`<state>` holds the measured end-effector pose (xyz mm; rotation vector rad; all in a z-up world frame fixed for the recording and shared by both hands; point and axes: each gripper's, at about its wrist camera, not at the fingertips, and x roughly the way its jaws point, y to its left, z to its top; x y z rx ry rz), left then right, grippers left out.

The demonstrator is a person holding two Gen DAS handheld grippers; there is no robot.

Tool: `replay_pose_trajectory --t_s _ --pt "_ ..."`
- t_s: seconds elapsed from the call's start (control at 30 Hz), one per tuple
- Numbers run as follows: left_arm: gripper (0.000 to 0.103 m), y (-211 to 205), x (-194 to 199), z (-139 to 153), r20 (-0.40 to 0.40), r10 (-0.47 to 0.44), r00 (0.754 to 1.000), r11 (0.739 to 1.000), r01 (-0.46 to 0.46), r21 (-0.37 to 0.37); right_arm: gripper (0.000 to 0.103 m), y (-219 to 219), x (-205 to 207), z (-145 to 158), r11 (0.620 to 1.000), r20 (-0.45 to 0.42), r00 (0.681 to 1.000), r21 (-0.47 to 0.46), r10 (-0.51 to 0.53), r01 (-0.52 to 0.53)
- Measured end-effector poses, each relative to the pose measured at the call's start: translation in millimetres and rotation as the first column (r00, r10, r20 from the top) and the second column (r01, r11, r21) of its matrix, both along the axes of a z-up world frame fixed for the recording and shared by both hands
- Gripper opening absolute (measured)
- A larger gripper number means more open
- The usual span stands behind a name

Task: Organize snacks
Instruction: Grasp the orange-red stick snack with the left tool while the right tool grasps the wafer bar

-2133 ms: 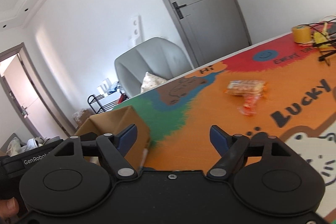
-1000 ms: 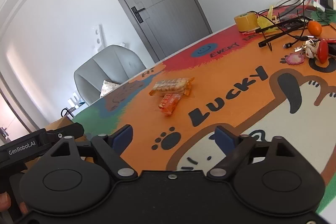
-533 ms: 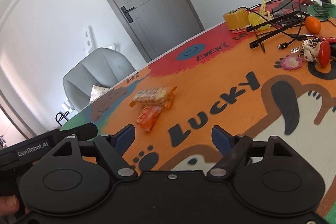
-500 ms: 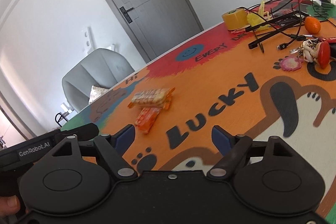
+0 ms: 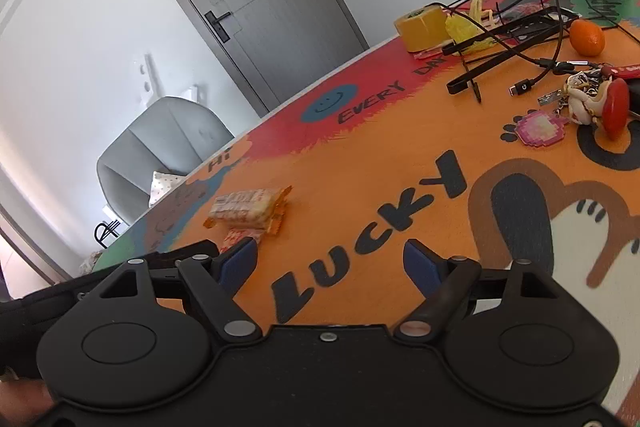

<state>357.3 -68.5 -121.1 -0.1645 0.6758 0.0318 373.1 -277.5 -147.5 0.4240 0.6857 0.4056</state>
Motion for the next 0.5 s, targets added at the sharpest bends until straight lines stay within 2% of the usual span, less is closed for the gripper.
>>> replay_pose_trajectory --t_s 0.33,0.4,0.47,0.5 --pt "0.057 -2.8 38.7 -24.5 -0.062 -0.004 0.998 1.000 0.004 -0.010 0.080 5.9 33.9 -3.8 1.000 -0.023 1.000 -0.014 0.017 -0.017" --pt "0.048 -3.0 42.0 -27.1 -0.053 -0.004 0.999 1.000 0.005 0.009 0.080 9.2 40.8 -4.4 1.000 -0.027 0.999 -0.018 0.022 -0.023" --pt "0.021 -2.4 43.8 -27.5 -0.059 0.009 0.998 0.999 -0.006 0.044 0.080 13.8 47.2 -4.5 0.999 -0.031 0.999 -0.021 0.030 -0.031" --pt "0.019 0.4 43.6 -26.4 -0.065 0.017 0.998 0.999 -0.014 0.039 0.080 16.9 50.5 -3.9 0.999 -0.032 0.999 -0.024 0.038 -0.039"
